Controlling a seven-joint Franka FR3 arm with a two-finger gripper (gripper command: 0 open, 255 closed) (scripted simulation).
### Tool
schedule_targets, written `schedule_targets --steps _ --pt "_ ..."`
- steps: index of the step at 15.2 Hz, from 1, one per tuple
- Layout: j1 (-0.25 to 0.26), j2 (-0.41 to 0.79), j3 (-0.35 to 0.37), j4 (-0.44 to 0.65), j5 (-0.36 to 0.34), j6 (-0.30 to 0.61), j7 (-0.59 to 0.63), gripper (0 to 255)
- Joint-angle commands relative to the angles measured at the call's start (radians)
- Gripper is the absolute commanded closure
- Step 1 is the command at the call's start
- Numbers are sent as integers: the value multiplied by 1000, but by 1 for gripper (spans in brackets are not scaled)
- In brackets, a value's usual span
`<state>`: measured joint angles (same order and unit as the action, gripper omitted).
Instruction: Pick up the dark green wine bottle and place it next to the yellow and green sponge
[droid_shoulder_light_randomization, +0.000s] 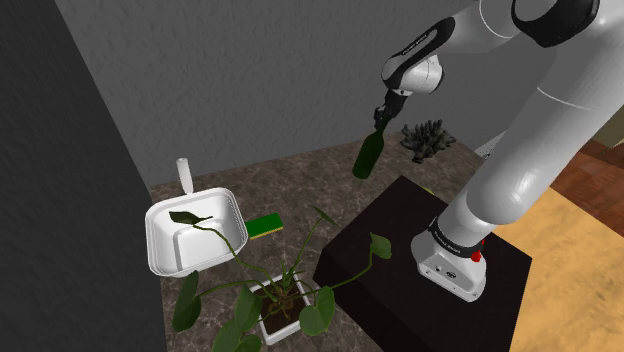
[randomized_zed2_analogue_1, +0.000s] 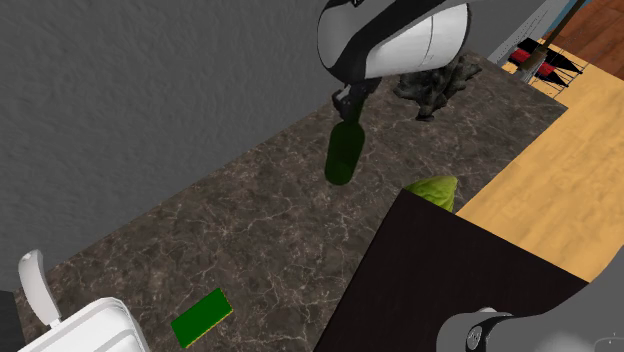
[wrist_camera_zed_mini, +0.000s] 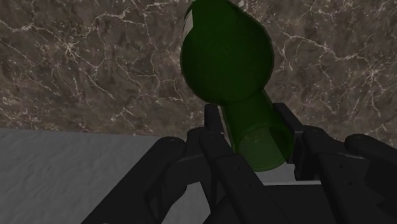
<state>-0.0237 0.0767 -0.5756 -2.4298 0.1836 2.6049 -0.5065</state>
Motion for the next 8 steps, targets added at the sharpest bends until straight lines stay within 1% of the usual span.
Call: schedule_targets --steps 1,8 --pt "3 -24 -6 7 -32 -25 23 255" --pt "3 -111 -13 30 -128 -118 96 255"
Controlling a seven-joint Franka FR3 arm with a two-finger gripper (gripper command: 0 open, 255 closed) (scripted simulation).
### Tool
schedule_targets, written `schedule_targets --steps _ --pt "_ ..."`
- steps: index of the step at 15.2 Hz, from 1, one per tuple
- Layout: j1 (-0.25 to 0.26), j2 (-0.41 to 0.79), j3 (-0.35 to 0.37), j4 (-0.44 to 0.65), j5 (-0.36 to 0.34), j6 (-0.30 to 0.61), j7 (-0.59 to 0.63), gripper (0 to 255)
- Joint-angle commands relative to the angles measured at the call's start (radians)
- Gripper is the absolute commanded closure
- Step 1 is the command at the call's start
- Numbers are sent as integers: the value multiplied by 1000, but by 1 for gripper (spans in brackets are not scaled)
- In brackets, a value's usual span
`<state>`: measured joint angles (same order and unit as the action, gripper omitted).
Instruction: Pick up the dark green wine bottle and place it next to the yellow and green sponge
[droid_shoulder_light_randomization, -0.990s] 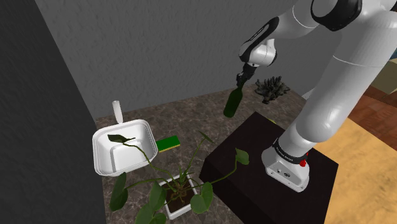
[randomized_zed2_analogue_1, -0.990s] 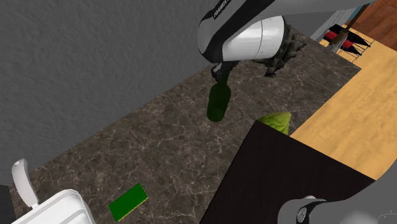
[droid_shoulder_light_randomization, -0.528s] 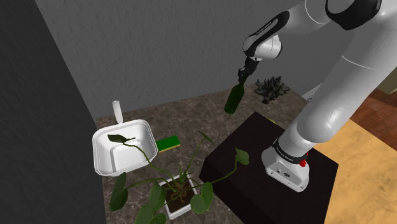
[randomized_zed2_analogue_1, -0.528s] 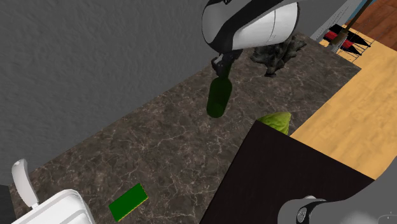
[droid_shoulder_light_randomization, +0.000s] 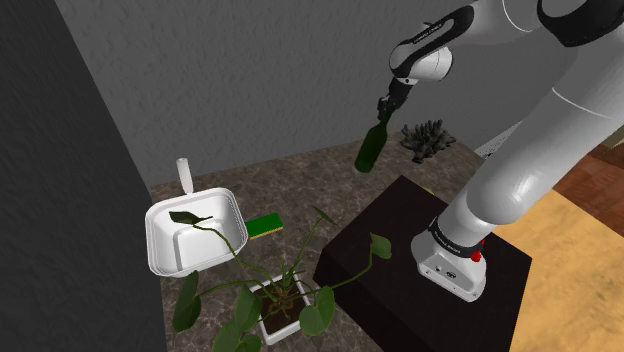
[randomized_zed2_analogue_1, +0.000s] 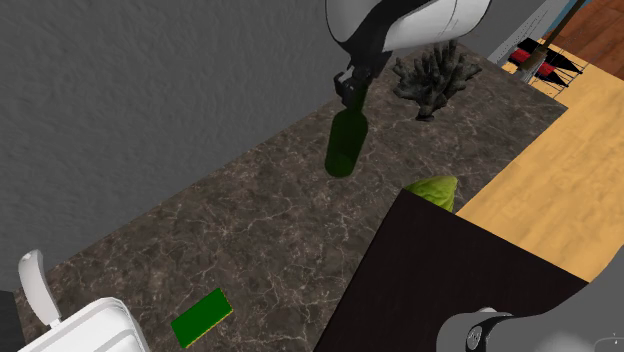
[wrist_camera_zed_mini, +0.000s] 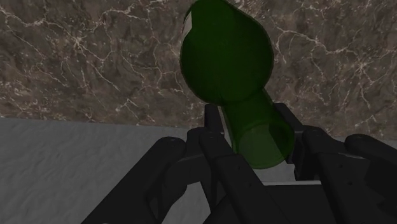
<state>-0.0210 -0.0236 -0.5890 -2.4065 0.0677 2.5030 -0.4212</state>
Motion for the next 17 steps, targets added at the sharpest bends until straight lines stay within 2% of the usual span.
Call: schedule_targets --steps 1,8,17 --pt "-1 -22 1 12 -23 -30 19 255" --pt "-7 -94 11 49 -84 -127 67 255" --pt "-15 -165 30 114 -130 -253 106 255"
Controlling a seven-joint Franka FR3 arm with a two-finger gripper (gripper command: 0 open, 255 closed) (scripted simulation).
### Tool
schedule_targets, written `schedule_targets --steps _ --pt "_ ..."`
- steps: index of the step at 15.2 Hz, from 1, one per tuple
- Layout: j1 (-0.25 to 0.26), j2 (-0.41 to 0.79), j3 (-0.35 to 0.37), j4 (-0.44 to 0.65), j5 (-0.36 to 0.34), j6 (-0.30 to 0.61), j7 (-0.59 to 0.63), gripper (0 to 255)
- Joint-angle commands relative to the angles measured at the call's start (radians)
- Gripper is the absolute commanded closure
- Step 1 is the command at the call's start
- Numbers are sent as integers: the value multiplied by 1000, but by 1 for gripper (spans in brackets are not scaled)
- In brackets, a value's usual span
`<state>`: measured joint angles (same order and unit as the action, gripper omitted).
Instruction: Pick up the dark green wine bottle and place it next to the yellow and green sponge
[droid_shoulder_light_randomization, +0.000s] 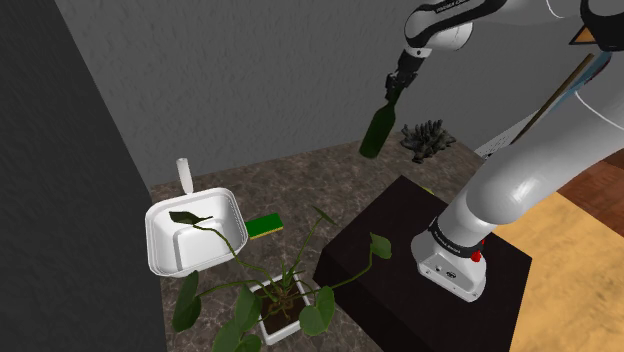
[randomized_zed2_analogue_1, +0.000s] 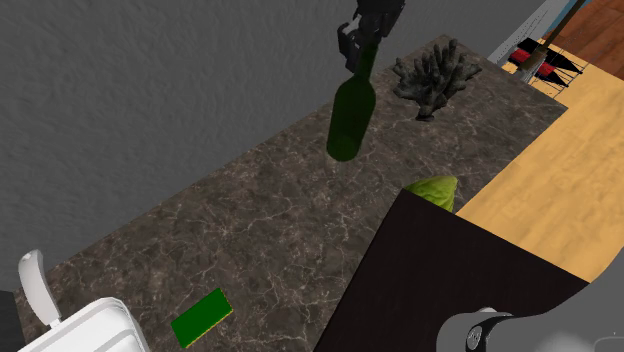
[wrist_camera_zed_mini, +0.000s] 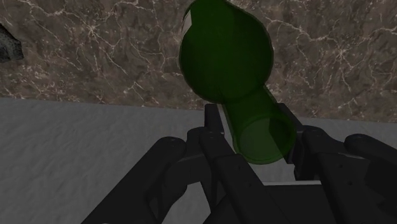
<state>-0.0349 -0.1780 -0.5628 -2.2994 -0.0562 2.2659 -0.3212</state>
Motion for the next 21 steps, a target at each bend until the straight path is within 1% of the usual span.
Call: schedule_targets --steps 1,10,21 --pt "-1 -17 6 15 -10 -30 10 255" --pt "-4 -64 24 98 -31 -155 31 255" --pt "-2 -92 42 222 -38 -304 43 255"
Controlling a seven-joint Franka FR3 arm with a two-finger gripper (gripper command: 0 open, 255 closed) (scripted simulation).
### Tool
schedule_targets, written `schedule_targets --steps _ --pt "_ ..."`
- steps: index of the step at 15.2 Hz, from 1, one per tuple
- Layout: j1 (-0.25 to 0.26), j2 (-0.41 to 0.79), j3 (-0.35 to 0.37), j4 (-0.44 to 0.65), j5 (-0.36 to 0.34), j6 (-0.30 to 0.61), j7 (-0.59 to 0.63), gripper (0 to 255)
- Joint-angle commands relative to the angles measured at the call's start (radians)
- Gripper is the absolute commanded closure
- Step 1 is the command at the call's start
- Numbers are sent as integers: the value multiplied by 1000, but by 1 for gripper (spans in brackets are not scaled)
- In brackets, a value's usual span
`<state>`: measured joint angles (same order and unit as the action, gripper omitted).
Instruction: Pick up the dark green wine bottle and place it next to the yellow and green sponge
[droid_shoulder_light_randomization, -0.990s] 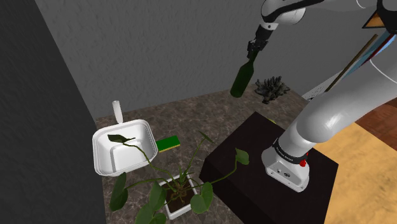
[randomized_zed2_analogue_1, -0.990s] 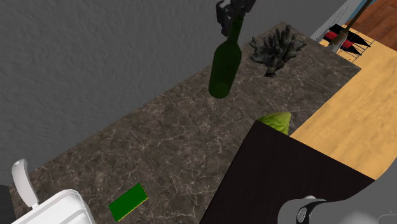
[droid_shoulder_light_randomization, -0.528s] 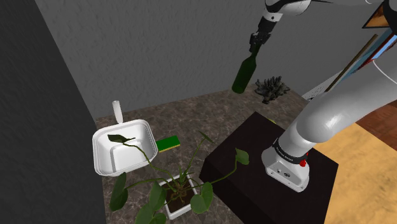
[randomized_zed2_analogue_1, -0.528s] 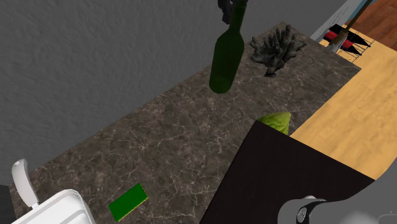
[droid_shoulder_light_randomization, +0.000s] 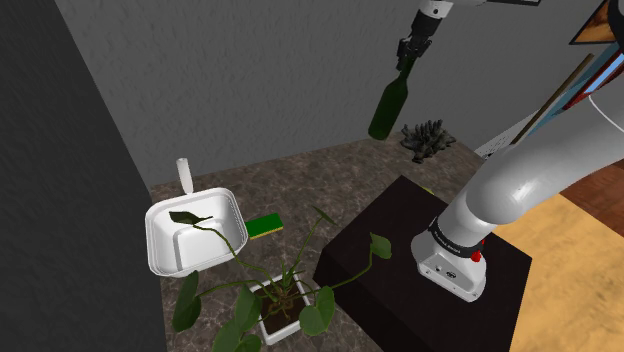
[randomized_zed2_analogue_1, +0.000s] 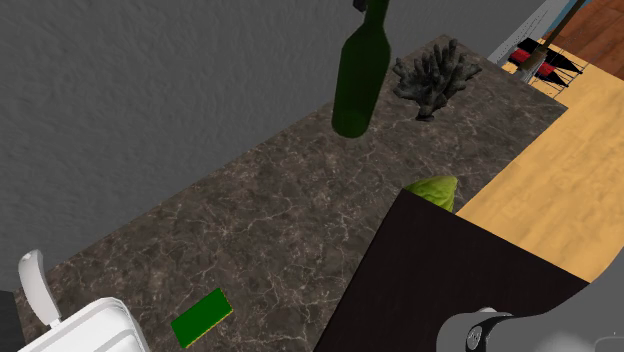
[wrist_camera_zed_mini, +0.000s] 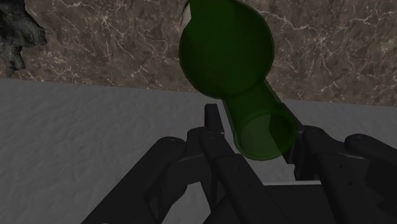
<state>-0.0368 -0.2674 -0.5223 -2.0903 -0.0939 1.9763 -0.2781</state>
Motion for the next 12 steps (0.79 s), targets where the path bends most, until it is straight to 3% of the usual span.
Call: schedule_targets --steps 1,12 --pt "0 -3 2 25 0 -28 1 255" --pt "7 2 12 177 7 -176 1 255"
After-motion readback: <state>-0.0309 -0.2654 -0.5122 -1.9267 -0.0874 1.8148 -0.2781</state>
